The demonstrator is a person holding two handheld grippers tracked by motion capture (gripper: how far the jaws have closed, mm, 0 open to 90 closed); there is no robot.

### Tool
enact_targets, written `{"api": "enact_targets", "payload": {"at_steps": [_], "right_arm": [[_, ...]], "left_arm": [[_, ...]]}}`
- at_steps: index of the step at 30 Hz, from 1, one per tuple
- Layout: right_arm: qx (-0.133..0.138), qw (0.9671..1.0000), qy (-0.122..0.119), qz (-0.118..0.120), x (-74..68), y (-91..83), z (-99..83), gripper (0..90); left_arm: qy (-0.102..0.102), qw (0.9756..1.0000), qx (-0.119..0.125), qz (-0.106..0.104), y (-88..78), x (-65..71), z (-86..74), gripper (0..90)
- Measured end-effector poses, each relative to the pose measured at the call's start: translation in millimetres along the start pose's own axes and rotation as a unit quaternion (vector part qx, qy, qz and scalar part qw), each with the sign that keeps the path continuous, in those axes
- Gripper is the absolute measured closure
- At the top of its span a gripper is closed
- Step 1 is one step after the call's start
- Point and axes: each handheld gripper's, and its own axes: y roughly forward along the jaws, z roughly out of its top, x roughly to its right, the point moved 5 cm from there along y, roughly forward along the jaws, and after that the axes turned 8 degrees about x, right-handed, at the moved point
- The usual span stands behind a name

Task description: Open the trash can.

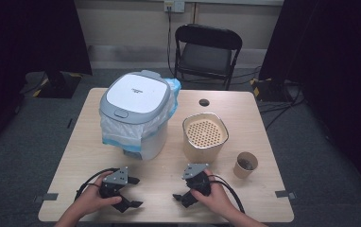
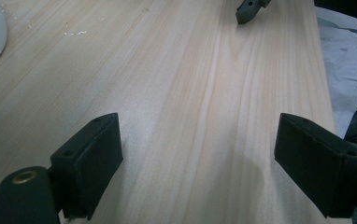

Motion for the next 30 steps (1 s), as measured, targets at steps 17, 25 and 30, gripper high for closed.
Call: {"api": "enact_targets", "payload": {"at_steps": [17,25,30], "right_arm": [[0.000,1.0000,-0.001,0.000,0.1,0.0,0.1,0.0],[0.000,1.0000,-0.001,0.000,0.1,0.0,0.1,0.0],[0.000,1.0000,0.001,0.000,-0.1,0.0,0.0,0.0]], "left_arm": [[-0.027,0.9994,-0.005,0.022,-25.3,12.7,31.0,16.3],[-0.049,0.9973,-0.001,0.054,-56.5,7.7,55.1,16.5],[-0.052,0.9965,0.000,0.065,-69.1,6.2,67.7,16.5]]}}
